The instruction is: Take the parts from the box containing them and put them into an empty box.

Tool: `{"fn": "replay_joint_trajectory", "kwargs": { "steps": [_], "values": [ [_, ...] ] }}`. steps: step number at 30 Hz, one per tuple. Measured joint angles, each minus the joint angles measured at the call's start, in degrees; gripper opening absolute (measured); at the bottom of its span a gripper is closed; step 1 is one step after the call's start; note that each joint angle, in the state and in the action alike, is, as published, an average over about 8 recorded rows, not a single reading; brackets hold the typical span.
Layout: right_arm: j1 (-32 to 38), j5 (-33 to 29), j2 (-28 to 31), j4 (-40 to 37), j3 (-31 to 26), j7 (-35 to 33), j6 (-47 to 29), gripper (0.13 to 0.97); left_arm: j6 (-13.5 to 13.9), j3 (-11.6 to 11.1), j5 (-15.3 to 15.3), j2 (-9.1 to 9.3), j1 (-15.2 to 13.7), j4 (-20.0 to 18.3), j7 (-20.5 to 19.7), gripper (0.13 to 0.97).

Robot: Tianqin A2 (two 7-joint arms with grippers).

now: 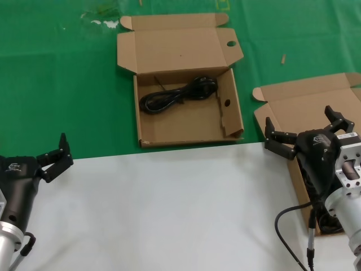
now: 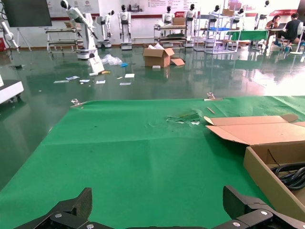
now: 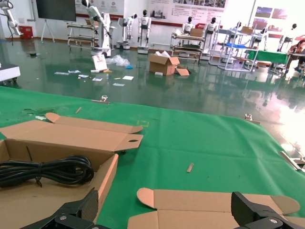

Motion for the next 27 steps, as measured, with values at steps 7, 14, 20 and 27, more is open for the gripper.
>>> {"fn": "replay_joint_trajectory", "kwargs": {
  "steps": [7, 14, 20, 27],
  "values": [
    [0.0, 0.0, 0.0, 0.0, 0.0, 0.0, 0.0, 0.966, 0.0, 0.0, 0.0, 0.0, 0.0, 0.0, 0.0, 0.966],
    [0.0, 0.0, 0.0, 0.0, 0.0, 0.0, 0.0, 0.966, 0.0, 0.0, 0.0, 0.0, 0.0, 0.0, 0.0, 0.966],
    [0.0, 0.0, 0.0, 0.0, 0.0, 0.0, 0.0, 0.966, 0.0, 0.0, 0.0, 0.0, 0.0, 0.0, 0.0, 0.966],
    [0.0, 0.0, 0.0, 0.0, 0.0, 0.0, 0.0, 0.966, 0.0, 0.0, 0.0, 0.0, 0.0, 0.0, 0.0, 0.966]
  ]
}}
